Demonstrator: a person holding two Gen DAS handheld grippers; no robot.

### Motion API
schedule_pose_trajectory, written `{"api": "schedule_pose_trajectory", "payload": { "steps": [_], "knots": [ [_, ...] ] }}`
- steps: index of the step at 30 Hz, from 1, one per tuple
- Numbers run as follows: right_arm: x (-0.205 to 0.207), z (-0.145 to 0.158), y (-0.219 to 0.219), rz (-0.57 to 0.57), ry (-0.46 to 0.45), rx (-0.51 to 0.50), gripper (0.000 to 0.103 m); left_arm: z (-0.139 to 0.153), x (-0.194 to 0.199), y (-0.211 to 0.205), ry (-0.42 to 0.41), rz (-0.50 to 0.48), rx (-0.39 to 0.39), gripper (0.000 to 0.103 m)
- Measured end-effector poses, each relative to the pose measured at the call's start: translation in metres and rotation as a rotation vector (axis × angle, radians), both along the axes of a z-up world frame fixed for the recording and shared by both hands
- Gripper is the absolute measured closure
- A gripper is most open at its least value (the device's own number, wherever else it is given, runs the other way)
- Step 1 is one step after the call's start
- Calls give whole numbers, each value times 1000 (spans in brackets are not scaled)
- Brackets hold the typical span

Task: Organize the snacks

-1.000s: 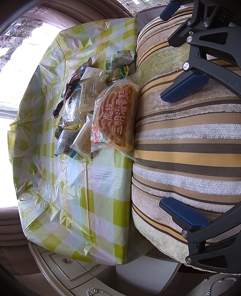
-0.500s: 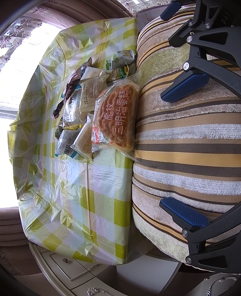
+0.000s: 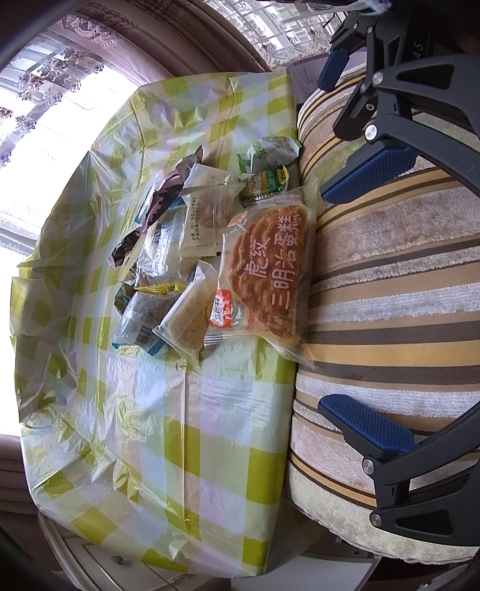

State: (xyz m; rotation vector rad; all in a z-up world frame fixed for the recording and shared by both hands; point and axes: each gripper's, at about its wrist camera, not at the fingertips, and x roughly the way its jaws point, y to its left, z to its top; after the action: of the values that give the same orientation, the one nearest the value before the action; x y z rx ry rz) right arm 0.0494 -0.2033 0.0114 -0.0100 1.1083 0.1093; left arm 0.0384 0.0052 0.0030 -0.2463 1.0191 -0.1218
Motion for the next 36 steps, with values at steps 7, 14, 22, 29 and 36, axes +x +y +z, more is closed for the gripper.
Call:
{"api": "schedule_pose_trajectory", "payload": {
  "steps": [7,14,22,29,36],
  "knots": [
    [41,-9,-2,10,9,62,0,-6,23,-7,57,-48,-153,2],
    [73,-21,13,66,37,-27,9,-18,52,-8,113,-15,-235,3],
    [81,-31,8,85,63,16,25,-21,78,-1,121,88,-261,3],
    [78,-29,1,85,42,90,47,-28,89,3,141,158,-251,28],
    [65,-22,-10,75,30,158,63,-18,77,-5,97,147,-205,54]
  ]
}}
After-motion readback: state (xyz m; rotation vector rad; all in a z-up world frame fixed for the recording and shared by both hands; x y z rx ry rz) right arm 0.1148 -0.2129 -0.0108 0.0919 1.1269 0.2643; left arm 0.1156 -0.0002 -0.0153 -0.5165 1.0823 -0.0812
